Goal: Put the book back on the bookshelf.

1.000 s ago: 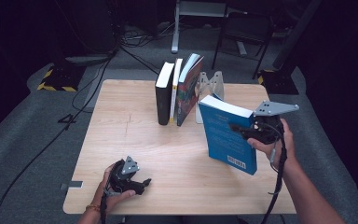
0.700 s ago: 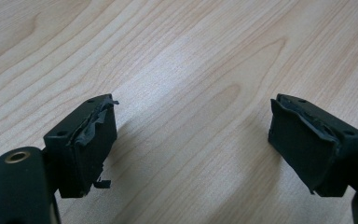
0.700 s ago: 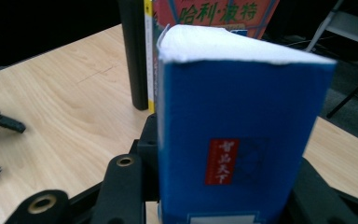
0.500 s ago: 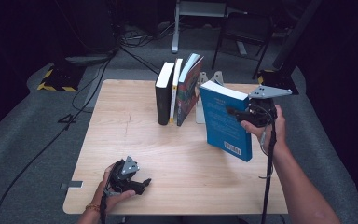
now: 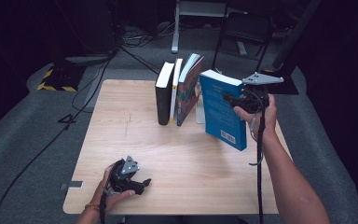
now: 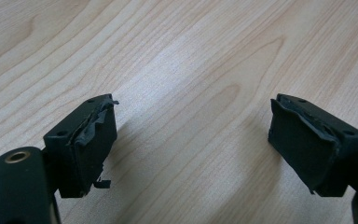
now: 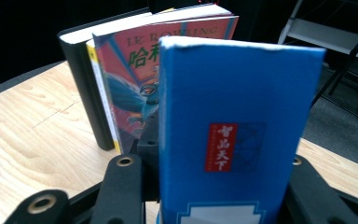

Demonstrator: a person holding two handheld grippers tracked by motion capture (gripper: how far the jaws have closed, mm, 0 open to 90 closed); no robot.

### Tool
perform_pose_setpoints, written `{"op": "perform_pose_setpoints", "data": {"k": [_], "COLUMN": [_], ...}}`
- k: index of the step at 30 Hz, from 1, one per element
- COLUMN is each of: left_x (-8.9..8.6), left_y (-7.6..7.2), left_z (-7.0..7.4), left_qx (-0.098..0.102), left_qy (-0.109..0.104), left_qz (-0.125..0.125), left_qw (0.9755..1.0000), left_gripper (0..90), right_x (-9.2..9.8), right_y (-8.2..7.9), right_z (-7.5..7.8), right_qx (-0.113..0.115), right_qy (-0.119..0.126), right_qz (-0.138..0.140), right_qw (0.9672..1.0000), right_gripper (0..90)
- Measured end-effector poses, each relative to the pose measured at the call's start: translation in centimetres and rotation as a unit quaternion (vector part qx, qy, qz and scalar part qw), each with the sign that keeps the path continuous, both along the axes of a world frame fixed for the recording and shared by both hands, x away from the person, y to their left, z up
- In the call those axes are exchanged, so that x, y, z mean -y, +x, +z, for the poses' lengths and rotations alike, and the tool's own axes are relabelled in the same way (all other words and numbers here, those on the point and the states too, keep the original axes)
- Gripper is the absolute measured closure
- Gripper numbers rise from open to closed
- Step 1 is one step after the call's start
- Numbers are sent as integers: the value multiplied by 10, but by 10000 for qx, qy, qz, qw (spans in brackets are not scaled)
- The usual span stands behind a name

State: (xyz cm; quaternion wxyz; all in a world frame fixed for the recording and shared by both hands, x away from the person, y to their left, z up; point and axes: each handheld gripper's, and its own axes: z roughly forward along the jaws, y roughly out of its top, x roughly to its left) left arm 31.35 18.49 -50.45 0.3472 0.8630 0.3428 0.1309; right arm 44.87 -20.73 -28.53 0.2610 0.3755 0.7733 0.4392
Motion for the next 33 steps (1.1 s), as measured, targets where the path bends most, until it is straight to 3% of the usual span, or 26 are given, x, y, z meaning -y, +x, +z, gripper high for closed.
{"op": "perform_pose_setpoints", "data": {"k": [22, 33], "left_x": [1, 1], "left_y": [1, 1], "left_z": [0, 0], "left_qx": [6, 6], "left_qy": [-3, 4], "left_qz": [-123, -193], "left_qw": [9999, 9998], "left_gripper": [151, 150], "right_x": [-18, -26], "right_y": [61, 79], "right_z": [4, 3], "right_qx": [40, 120], "right_qy": [154, 236], "right_qz": [-600, -848], "right_qw": [9981, 9961], "right_gripper": [609, 609]}}
